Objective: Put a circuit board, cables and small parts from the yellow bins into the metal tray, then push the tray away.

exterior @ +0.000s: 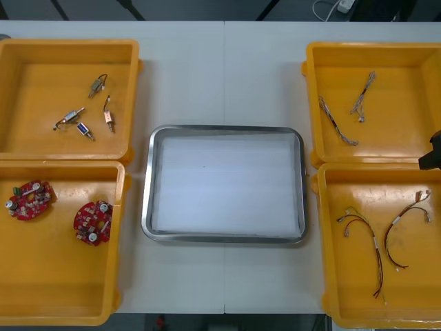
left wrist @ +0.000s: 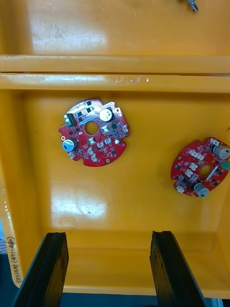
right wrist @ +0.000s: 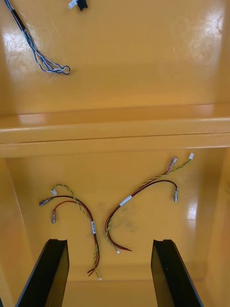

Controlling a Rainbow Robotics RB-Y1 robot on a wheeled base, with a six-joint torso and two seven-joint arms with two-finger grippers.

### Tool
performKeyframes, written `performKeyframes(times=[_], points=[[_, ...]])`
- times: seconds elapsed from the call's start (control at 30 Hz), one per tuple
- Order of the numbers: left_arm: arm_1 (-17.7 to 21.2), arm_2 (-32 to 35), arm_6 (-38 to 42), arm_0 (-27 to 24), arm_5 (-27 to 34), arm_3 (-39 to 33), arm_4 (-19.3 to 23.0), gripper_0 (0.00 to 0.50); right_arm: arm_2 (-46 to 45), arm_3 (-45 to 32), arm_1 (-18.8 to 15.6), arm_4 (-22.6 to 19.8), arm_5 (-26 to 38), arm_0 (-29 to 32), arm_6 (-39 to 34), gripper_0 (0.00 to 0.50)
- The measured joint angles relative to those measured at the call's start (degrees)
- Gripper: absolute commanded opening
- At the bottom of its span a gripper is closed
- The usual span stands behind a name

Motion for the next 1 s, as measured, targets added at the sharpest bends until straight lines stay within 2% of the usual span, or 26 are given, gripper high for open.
performKeyframes(times=[1.0], points=[[0.0, 0.0, 0.0, 0.0, 0.0, 0.0, 0.0, 0.500, 0.0, 0.0, 0.0, 0.0, 0.0, 0.0, 0.0, 0.500]])
